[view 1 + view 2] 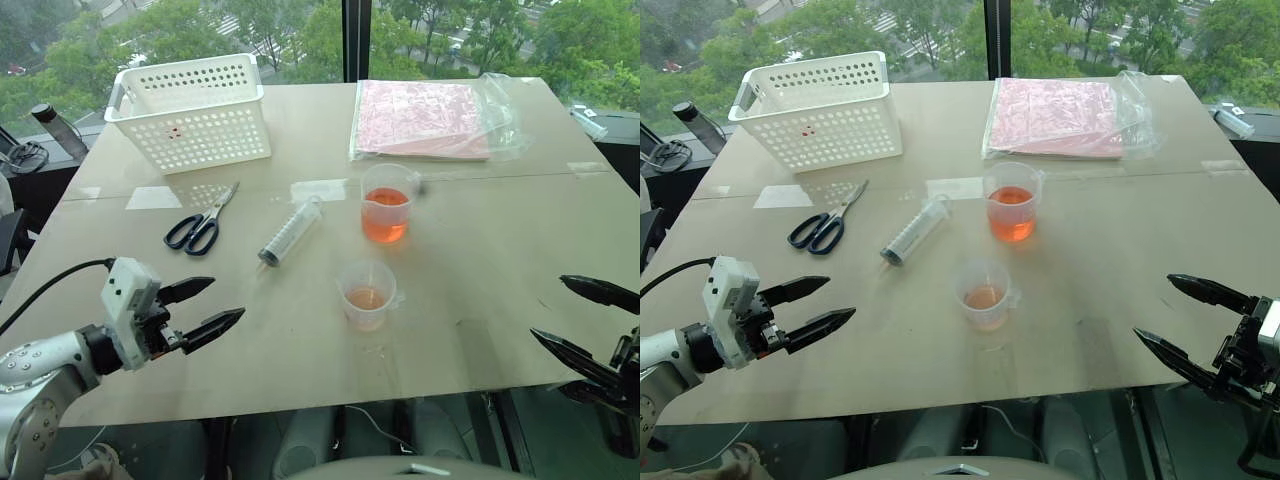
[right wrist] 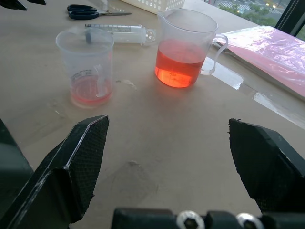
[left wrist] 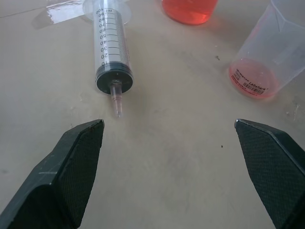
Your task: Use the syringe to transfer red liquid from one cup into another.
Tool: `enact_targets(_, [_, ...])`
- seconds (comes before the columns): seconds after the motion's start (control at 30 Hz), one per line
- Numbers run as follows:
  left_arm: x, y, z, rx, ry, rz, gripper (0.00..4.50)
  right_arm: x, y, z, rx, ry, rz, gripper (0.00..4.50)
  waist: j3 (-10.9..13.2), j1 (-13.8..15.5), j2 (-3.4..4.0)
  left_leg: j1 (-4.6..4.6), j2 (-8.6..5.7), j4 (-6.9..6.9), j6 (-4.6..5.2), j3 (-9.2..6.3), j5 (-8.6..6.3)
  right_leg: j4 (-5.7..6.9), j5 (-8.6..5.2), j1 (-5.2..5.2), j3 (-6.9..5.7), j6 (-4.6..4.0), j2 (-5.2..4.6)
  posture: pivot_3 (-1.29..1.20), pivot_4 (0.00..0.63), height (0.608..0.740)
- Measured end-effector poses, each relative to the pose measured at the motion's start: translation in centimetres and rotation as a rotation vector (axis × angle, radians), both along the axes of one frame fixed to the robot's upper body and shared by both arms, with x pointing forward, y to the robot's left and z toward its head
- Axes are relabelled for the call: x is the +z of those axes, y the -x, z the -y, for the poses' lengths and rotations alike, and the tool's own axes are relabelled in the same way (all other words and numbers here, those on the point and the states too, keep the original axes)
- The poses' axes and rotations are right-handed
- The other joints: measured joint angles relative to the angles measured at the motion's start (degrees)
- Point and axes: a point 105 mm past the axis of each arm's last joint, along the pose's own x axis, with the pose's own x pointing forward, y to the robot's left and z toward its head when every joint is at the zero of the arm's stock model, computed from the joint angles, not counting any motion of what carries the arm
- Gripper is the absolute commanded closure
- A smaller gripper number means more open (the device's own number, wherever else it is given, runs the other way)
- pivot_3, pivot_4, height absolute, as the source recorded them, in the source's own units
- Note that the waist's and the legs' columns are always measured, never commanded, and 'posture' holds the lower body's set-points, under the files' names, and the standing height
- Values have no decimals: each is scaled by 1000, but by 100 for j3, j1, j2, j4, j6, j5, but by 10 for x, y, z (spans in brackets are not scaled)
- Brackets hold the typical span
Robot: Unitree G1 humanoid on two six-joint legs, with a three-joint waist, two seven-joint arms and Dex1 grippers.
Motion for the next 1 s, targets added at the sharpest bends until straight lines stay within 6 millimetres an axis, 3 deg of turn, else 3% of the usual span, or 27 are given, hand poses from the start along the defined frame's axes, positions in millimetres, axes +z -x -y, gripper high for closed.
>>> enact_targets(0.1, [1, -1, 0, -1, 0, 4, 5, 0, 0, 0, 0, -1, 1, 182, 0, -6, 0, 0, 0, 0, 0, 0, 0, 0, 1, 0, 0, 1, 0, 0, 150, 740])
enact_targets(0.17, [29, -35, 15, 59, 9, 113, 5, 11, -8, -10, 41, -14, 59, 182, 1, 50, -3, 0, 0, 19, -1, -12, 1, 7, 2, 6, -9, 2, 0, 0, 150, 740])
enact_targets(0.27, [49, -57, 34, 94, -27, 148, 5, 19, -10, -26, 103, -16, 94, 182, 0, 78, -5, 2, -5, 22, 1, -14, 2, 11, 11, 9, -11, 18, 3, 0, 150, 740])
enact_targets(0.33, [54, -71, 46, 92, -108, 84, 5, 24, -10, -34, 136, -20, 107, 182, 3, 97, -13, -2, -7, 23, -1, -15, 3, 21, 11, 7, -11, 20, 10, 0, 150, 740])
enact_targets(0.47, [51, -96, 51, 131, -283, -127, 5, 28, -6, -42, 176, -17, 88, 182, 11, 86, -23, -4, -12, 18, -26, -16, 18, 24, 8, 4, -13, 24, 29, 0, 150, 740])
enact_targets(0.6, [71, -121, 62, 155, -348, -280, 5, 43, -3, -55, 240, -12, 142, 182, 23, 57, -44, -1, -15, 26, -27, -11, 19, 31, 4, 9, -7, 33, 56, 0, 150, 740])
enact_targets(0.8, [54, -155, 84, 192, -402, -564, 5, 59, -8, -62, 259, -23, 165, 182, 30, -20, -54, -12, -19, 33, -26, -8, 20, 32, -1, 0, -1, 39, 56, 0, 150, 740])
enact_targets(1.0, [36, -179, 97, 185, -463, -627, 5, 64, -12, -65, 235, -33, 155, 182, 36, -20, -61, -38, -16, 30, -25, -4, 19, 26, -4, -25, 6, 40, 38, 0, 150, 740])
